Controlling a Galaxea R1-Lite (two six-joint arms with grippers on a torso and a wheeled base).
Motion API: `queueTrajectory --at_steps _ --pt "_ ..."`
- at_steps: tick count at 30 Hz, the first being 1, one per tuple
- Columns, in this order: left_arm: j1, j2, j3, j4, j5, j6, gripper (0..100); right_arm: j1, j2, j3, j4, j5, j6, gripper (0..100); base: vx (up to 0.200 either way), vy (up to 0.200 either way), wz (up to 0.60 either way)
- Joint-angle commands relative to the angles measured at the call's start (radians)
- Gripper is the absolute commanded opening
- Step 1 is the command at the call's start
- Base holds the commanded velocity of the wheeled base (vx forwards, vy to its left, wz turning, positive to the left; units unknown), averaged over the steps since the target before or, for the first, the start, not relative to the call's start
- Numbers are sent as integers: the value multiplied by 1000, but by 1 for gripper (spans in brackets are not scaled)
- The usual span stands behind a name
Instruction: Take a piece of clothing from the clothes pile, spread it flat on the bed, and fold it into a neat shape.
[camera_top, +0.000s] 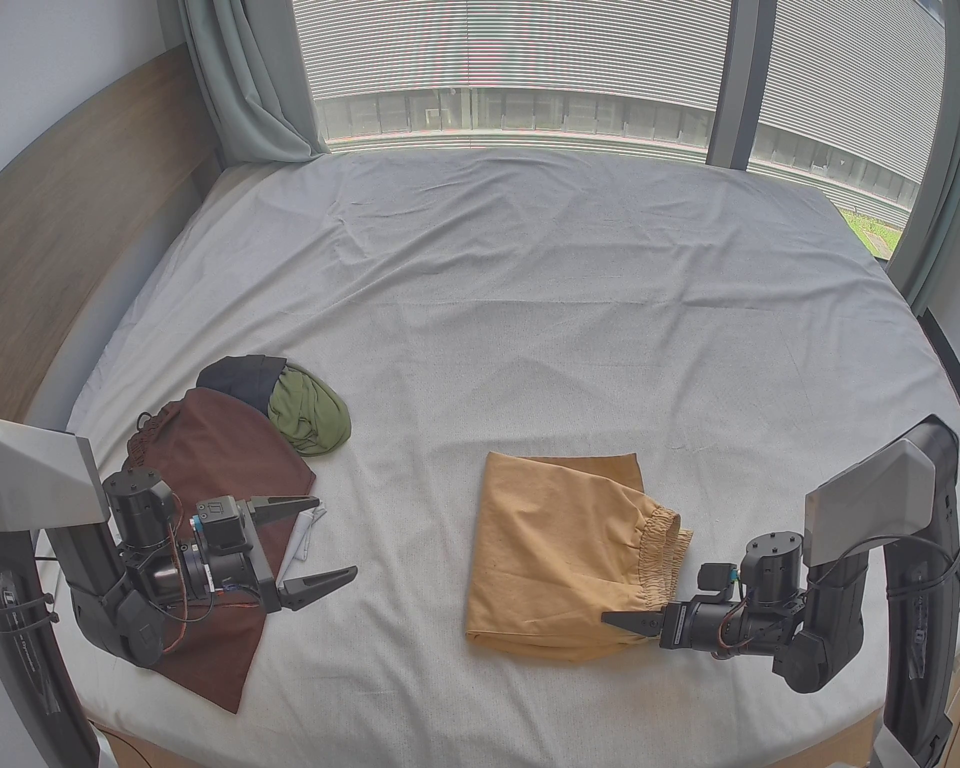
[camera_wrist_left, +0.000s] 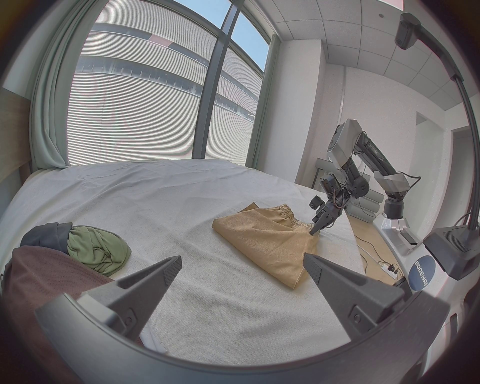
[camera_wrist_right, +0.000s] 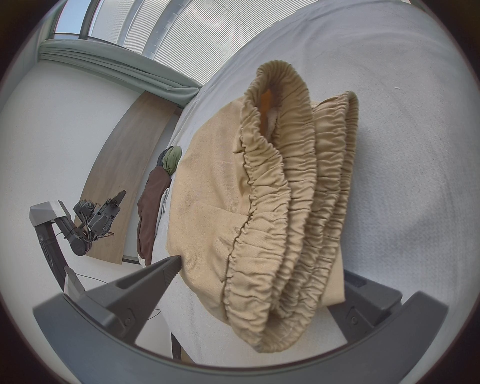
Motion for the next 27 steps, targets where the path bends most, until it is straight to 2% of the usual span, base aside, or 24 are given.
queueTrajectory --at_steps 1,12,13,27 --pt "-1 0 1 0 0 0 100 9 1 -21 -3 0 1 100 0 0 0" --pt "-3 1 2 0 0 0 100 9 -2 -21 -3 -1 1 100 0 0 0" --pt "-3 1 1 0 0 0 100 9 -4 -19 -3 -1 1 0 0 0 0" --pt "-3 0 1 0 0 -1 100 11 -4 -18 -3 -1 1 0 0 0 0"
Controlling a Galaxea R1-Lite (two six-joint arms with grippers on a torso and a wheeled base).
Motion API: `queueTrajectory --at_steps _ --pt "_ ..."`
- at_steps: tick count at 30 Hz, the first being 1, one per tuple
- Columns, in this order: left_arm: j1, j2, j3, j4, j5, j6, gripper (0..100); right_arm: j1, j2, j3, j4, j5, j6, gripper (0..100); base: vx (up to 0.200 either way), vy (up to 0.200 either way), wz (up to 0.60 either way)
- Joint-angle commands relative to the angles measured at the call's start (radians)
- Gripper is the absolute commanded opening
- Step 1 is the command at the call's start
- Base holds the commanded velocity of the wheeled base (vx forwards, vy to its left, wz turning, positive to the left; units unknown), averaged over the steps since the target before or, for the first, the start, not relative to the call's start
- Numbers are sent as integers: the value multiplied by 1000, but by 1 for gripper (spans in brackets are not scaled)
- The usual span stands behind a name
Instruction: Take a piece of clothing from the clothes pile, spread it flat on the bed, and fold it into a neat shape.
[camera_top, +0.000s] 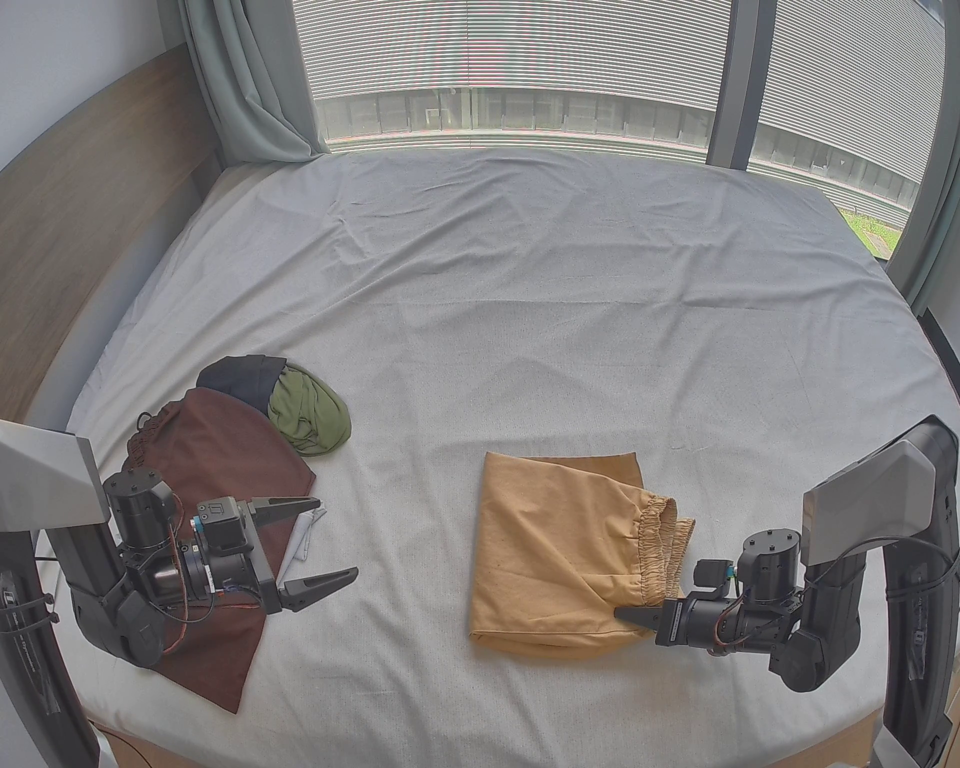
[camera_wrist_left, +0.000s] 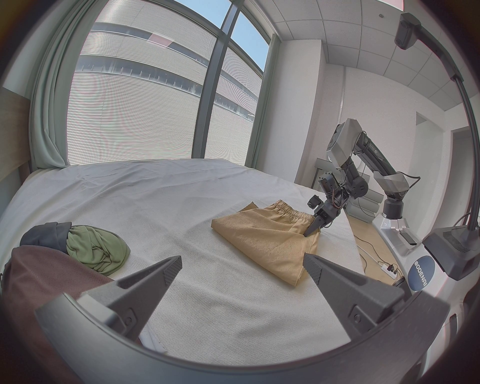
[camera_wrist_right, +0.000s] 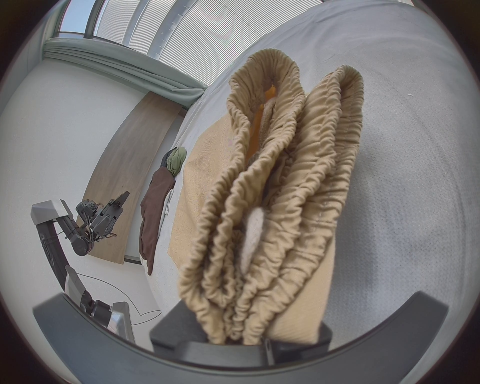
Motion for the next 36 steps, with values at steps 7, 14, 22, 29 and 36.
queueTrajectory --at_steps 7,14,22,29,36 --pt "-4 -4 4 -1 -2 -1 100 3 -16 4 0 0 0 0 0 0 0" --pt "-14 -6 8 -1 1 -12 100 28 -59 13 0 0 0 0 0 0 0" --pt "-7 -3 -4 -2 1 -14 100 35 -65 7 0 0 1 0 0 0 0" --pt "-7 -6 -2 -2 1 -10 100 57 -100 -7 0 0 3 0 0 0 0" --pt "-7 -6 1 -2 1 -10 100 72 -142 -20 0 5 4 0 0 0 0"
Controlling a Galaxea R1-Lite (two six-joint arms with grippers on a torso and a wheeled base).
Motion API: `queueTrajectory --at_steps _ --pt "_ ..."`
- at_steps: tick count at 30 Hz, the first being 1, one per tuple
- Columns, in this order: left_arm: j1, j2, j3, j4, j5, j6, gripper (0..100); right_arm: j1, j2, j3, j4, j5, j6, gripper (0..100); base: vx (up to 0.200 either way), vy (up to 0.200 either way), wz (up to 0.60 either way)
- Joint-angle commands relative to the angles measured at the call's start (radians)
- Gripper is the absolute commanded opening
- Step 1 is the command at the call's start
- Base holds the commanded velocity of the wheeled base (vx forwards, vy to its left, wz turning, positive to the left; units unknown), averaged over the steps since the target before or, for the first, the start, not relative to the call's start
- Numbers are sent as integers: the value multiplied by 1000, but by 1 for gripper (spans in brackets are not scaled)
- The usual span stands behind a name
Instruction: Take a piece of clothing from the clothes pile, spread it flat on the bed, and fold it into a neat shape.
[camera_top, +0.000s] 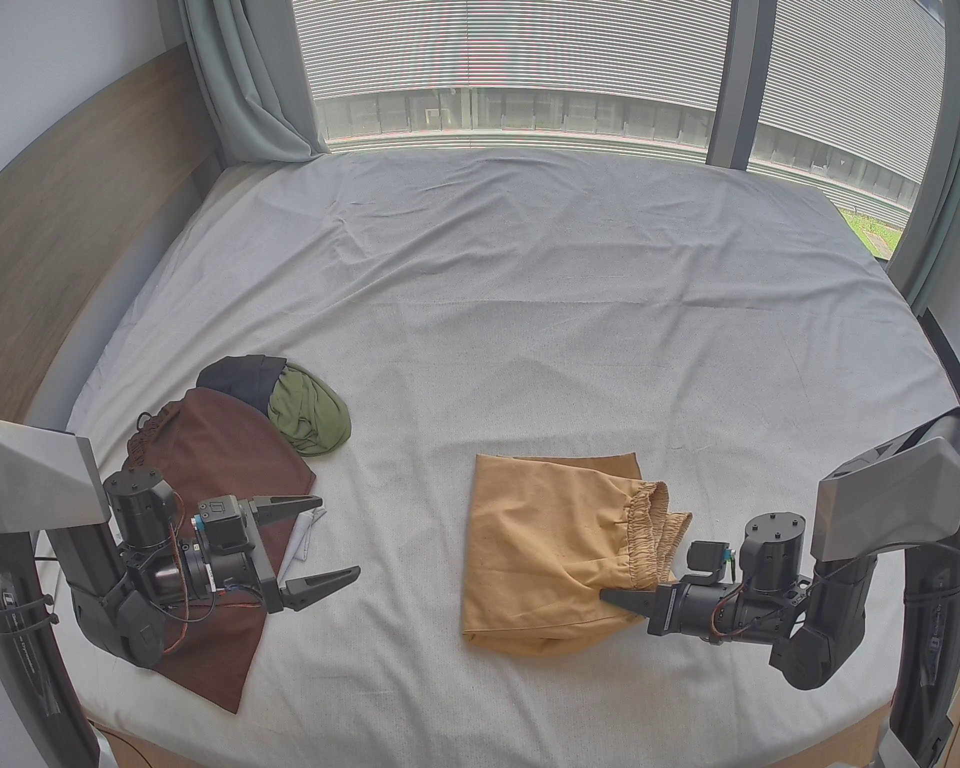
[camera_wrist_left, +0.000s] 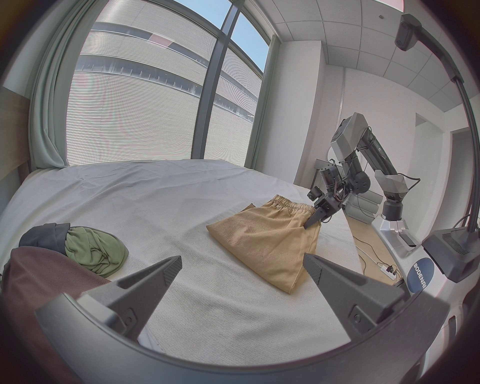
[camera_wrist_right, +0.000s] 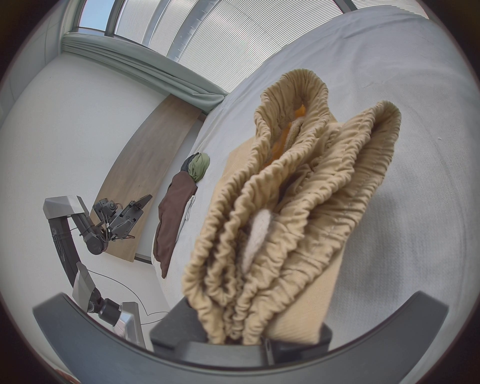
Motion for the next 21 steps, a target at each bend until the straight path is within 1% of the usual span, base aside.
queueTrajectory --at_steps 1,4,13,21 --pt "0 -1 2 -1 0 1 100 14 -46 -4 -1 4 1 0 0 0 0" --pt "0 -8 7 1 0 1 100 15 -67 -7 -1 5 8 0 0 0 0" --pt "-8 -8 12 1 0 -1 100 23 -132 -25 0 54 12 0 0 0 0" --pt "-8 -10 15 1 0 -1 100 25 -152 -70 2 59 15 0 0 0 0"
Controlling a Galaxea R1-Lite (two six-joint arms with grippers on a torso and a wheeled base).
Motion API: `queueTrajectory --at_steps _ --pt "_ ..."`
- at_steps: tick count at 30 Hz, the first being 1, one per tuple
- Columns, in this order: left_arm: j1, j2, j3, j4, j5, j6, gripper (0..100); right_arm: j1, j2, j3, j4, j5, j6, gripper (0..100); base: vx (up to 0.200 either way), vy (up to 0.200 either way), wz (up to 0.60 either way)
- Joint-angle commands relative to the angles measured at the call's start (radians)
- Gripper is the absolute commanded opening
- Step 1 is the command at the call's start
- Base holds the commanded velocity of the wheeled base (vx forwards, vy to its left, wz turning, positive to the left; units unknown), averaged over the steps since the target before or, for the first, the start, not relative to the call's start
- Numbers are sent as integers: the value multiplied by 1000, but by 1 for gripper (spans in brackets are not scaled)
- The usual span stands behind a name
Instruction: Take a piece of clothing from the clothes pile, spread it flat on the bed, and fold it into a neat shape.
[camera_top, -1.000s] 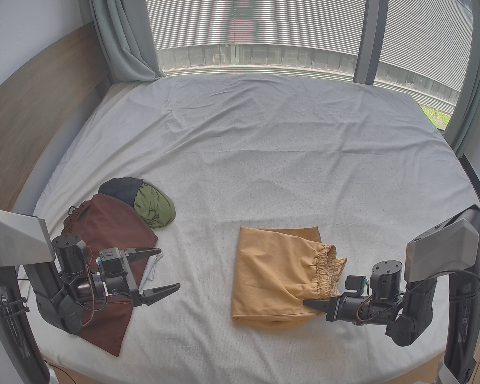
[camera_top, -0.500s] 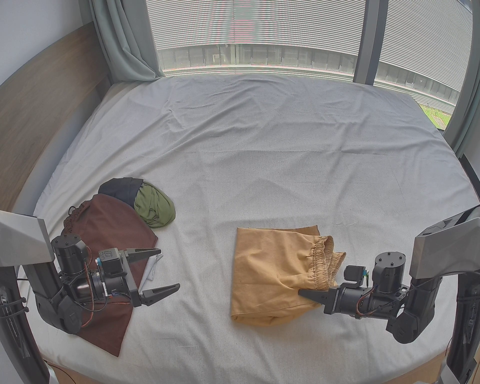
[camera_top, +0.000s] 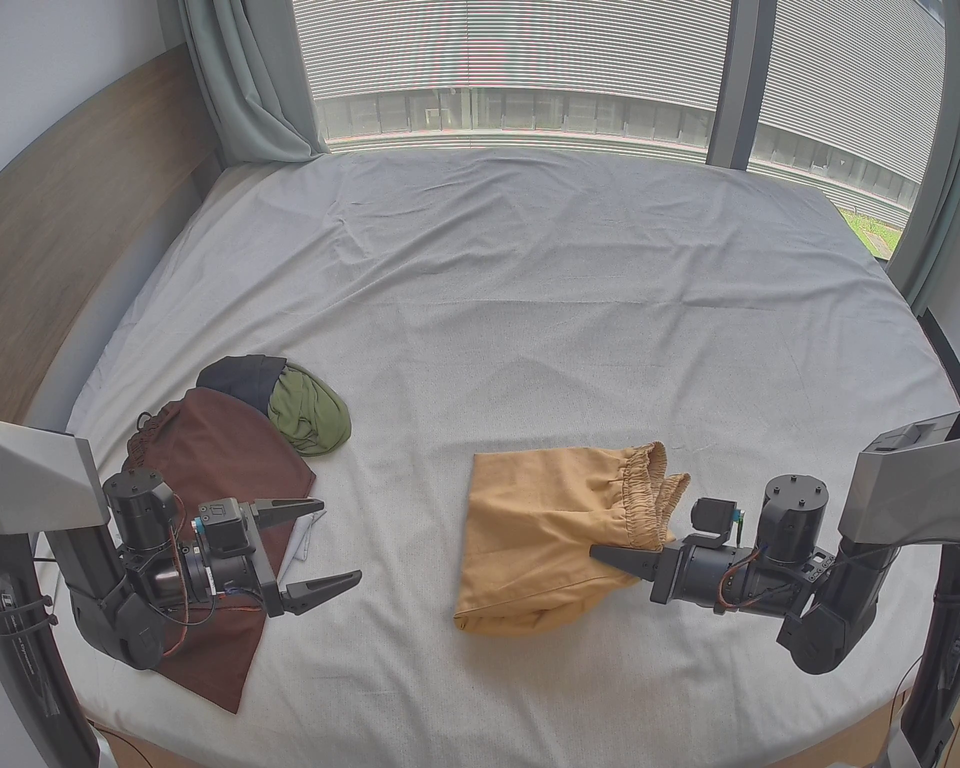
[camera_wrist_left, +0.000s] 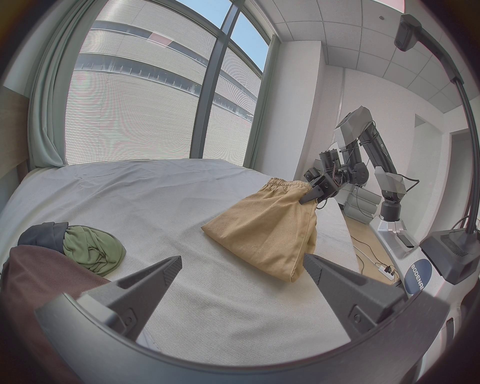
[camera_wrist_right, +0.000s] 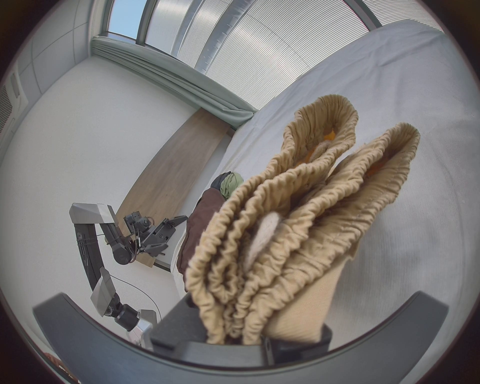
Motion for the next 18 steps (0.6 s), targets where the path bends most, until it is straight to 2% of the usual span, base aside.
queueTrajectory --at_steps 1,7,12,18 --pt "-2 -2 3 0 0 0 100 0 -16 -23 0 4 2 0 0 0 0" --pt "-3 -2 3 0 0 0 100 0 -36 -47 0 9 4 0 0 0 0" --pt "-5 -2 6 0 0 0 100 -3 -79 -63 2 58 22 0 0 0 0" --pt "-5 -2 7 0 -2 0 100 -9 -96 -84 2 62 36 0 0 0 0"
